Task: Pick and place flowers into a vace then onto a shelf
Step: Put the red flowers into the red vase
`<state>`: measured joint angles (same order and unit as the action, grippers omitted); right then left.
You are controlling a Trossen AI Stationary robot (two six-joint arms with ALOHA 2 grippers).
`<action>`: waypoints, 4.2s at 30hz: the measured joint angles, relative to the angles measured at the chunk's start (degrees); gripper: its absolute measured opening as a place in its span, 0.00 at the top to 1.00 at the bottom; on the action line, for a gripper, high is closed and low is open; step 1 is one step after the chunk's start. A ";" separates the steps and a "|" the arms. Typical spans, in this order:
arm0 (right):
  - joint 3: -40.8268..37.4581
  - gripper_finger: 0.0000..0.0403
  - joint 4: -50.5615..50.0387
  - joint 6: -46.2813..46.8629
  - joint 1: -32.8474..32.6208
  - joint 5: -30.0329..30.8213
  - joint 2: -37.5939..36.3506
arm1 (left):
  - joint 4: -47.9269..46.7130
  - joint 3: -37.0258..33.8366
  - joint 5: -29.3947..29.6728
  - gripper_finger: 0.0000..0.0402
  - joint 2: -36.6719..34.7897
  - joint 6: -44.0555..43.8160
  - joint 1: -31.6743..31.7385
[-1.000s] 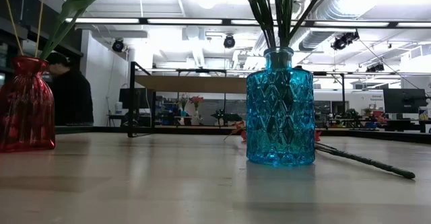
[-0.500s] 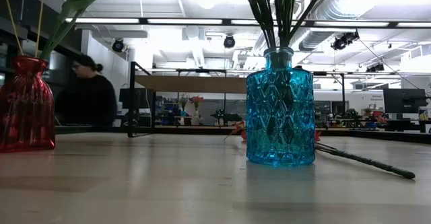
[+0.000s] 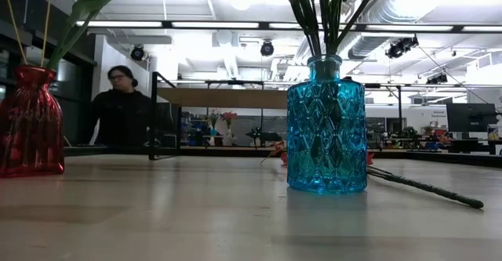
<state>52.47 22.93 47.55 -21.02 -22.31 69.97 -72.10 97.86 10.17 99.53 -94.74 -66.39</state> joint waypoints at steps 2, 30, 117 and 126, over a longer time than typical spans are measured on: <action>0.00 0.37 2.55 0.00 -0.02 -0.97 0.00 | -0.02 0.00 0.00 0.04 0.00 0.00 0.00; 0.00 0.37 -18.53 -39.08 -0.04 33.18 -30.03 | 0.00 0.00 -0.02 0.04 0.00 -0.04 0.00; -27.88 0.37 -17.60 19.91 18.80 31.74 5.39 | -4.15 0.00 -0.04 0.04 0.00 -16.79 0.00; -18.35 0.37 -27.84 17.94 18.78 31.55 16.72 | -4.00 0.00 -0.04 0.04 0.00 -16.74 0.00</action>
<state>34.12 -4.91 65.49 -2.24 9.24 86.70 -76.09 97.86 10.13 99.53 -111.48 -66.39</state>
